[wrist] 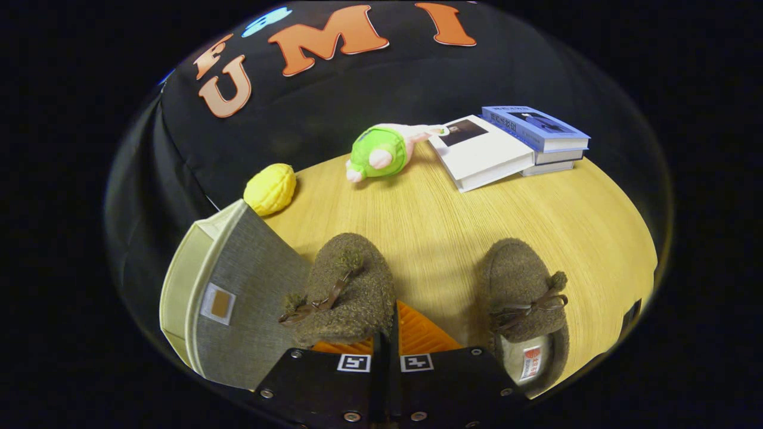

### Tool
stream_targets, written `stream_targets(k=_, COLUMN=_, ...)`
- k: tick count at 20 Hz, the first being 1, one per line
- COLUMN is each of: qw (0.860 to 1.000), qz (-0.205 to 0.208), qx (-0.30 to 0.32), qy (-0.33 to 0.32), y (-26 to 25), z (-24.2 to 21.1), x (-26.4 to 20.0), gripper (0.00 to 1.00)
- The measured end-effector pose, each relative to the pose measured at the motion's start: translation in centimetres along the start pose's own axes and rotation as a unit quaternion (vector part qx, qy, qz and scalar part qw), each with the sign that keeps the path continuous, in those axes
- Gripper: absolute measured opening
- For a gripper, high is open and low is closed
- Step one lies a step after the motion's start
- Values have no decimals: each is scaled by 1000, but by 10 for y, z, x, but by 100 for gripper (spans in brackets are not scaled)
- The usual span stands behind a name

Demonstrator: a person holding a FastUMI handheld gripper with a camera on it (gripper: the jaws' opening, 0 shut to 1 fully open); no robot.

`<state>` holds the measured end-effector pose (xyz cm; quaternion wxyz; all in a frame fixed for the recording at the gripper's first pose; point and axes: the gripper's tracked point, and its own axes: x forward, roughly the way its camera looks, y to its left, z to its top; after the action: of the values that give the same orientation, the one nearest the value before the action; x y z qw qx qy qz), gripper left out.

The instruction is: Open the storage box then place both shoes into the box .Put the left shoe in first, then the right shoe, with the right side of both shoes facing outward in a uniform manner.

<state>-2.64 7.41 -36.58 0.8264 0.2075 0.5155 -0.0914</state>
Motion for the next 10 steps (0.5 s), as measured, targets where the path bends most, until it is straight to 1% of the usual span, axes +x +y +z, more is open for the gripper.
stream_targets(k=3, qw=999, qz=29, qx=10, qy=-20, y=33, z=25, x=-21, gripper=4)
stream_targets(k=6, qw=997, qz=57, qx=4, qy=-43, y=71, z=47, x=-42, gripper=4)
stream_targets(k=8, qw=996, qz=71, qx=-6, qy=-57, y=93, z=56, x=-52, gripper=4)
stream_targets(k=10, qw=995, qz=88, qx=-7, qy=-57, y=116, z=60, x=-57, gripper=4)
